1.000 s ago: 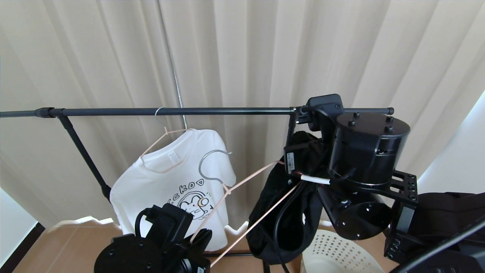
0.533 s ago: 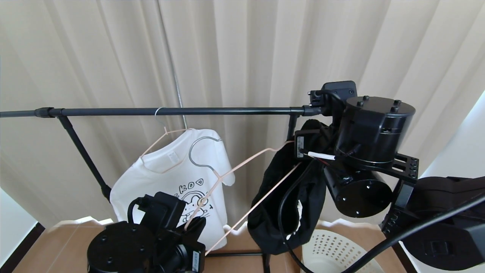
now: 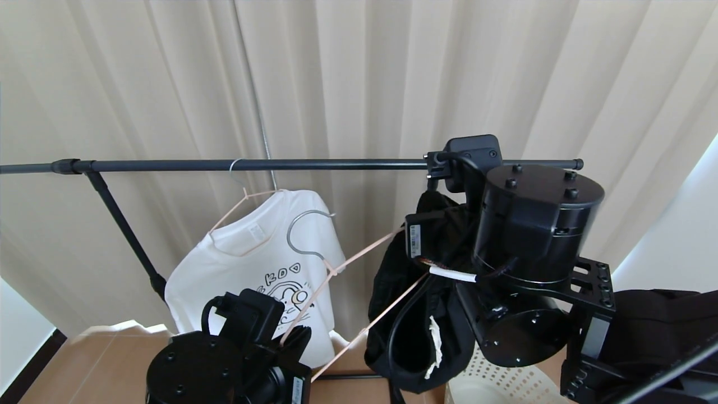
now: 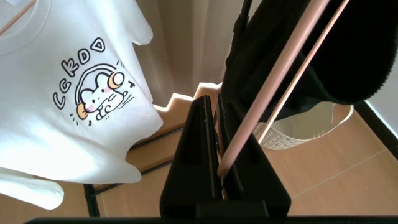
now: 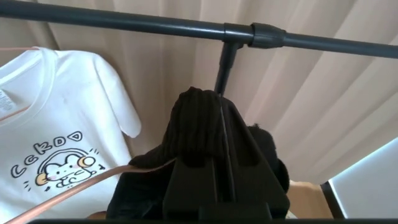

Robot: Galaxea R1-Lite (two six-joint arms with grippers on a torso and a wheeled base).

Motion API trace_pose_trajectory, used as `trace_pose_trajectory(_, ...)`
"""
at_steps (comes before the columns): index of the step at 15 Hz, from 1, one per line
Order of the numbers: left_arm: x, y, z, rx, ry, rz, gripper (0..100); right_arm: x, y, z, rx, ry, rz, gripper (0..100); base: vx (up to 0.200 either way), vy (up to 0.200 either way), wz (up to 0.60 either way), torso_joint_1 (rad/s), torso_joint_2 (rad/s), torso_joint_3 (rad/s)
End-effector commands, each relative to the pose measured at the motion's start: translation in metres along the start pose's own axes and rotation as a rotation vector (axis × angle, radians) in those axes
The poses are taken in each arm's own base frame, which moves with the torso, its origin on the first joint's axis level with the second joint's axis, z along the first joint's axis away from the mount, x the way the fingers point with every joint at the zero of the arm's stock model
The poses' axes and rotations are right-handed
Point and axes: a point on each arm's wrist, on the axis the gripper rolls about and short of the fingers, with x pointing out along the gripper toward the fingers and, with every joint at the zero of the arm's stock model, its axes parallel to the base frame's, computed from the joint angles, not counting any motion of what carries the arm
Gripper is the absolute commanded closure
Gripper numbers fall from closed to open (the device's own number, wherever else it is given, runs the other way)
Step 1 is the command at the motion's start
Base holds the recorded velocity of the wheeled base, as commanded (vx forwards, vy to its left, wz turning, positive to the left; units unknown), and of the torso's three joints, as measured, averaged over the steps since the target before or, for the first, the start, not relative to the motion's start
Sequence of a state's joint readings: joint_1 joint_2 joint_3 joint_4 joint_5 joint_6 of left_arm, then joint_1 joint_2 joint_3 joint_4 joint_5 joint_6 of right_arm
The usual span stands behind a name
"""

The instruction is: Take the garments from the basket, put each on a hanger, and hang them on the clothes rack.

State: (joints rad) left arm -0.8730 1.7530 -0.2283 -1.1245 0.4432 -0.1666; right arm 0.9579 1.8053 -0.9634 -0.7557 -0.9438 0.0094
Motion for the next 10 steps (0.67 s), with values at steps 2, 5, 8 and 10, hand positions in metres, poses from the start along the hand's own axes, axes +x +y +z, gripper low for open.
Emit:
trace_pose_trajectory(2, 0.001, 0.0, -0.002, 0.003, 0.008, 0.002, 100, -0.016, 0.012, -0.001, 0.008, -0.003, 0.061, 100, 0.0, 0.0, 0.0, 0.0, 0.0, 0.0)
trace_pose_trajectory(5, 0.001, 0.0, -0.002, 0.004, 0.01, 0.002, 100, -0.033, 0.022, 0.002, 0.03, -0.009, 0.121, 100, 0.0, 0.0, 0.0, 0.0, 0.0, 0.0)
trace_pose_trajectory(8, 0.002, -0.001, -0.003, 0.007, 0.015, 0.003, 100, -0.048, 0.03, 0.004, 0.061, -0.013, 0.175, 100, 0.0, 0.0, 0.0, 0.0, 0.0, 0.0)
trace_pose_trajectory(10, 0.002, -0.002, -0.003, 0.01, 0.015, 0.0, 100, -0.057, 0.037, 0.002, 0.083, -0.008, 0.21, 100, 0.0, 0.0, 0.0, 0.0, 0.0, 0.0)
